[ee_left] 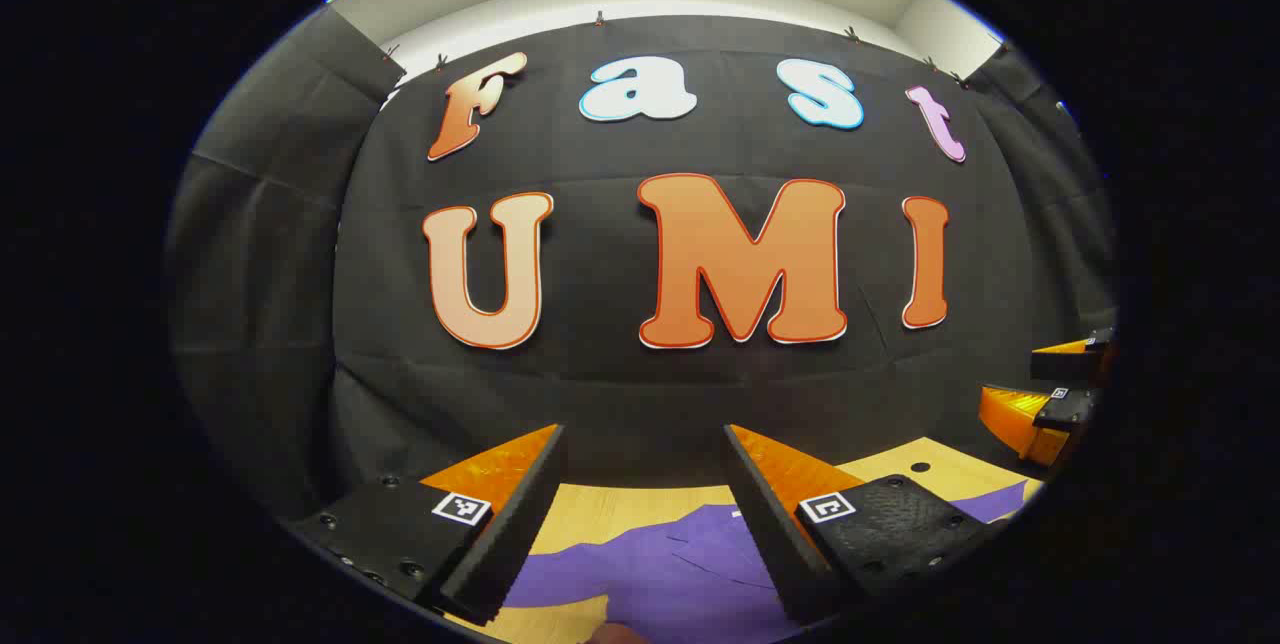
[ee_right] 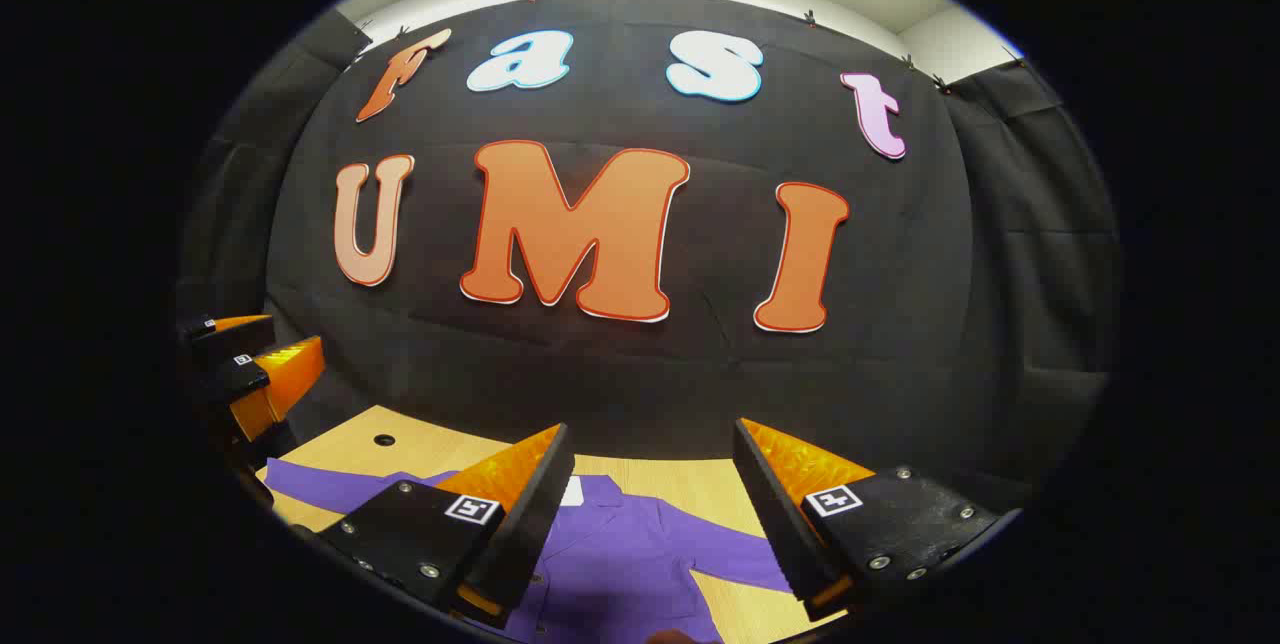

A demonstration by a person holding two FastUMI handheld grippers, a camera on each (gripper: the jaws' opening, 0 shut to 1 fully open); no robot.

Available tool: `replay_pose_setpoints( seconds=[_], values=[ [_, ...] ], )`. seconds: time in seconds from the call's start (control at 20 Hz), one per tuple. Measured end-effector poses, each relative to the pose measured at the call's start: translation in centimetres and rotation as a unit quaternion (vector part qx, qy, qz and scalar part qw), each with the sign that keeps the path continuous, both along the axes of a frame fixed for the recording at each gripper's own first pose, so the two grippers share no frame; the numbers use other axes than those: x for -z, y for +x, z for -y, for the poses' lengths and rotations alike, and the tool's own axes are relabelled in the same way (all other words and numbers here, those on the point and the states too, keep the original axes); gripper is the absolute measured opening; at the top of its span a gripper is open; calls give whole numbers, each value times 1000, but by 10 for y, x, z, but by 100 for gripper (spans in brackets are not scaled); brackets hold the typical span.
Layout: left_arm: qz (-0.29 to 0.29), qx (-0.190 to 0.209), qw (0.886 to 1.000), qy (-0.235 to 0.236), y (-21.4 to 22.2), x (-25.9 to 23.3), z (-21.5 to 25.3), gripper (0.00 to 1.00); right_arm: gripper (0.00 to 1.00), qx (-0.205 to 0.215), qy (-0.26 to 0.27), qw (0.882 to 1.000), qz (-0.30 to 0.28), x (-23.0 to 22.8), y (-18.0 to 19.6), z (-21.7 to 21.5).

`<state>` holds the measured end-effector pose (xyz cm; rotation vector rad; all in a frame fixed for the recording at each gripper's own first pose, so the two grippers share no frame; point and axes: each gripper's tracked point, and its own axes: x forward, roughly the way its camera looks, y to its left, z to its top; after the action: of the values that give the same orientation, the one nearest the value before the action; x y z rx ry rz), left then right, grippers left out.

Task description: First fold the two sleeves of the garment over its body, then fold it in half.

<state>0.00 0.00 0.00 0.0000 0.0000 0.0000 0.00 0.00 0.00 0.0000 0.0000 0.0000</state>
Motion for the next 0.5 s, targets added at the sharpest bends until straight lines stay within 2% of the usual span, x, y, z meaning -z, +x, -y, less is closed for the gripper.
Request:
replay_pose_setpoints(
  seconds=[0.1, 0.15, 0.2, 0.5],
  values=[
    [-4, 1, 1000, -1, 0, 2, 3, 96, 95, 3, -1, 1000, 2, -1, -1, 2],
    [-8, 1, 1000, -1, 0, 4, 3, 99, 95, 4, -2, 1000, 1, -1, -1, 3],
    [-8, 5, 1000, -3, 0, 4, 6, 96, 95, 5, -2, 1000, -1, 0, -1, 5],
    [-17, 12, 1000, -6, -3, 6, 15, 96, 95, 14, -3, 1000, -5, 2, -2, 16]
  ],
)
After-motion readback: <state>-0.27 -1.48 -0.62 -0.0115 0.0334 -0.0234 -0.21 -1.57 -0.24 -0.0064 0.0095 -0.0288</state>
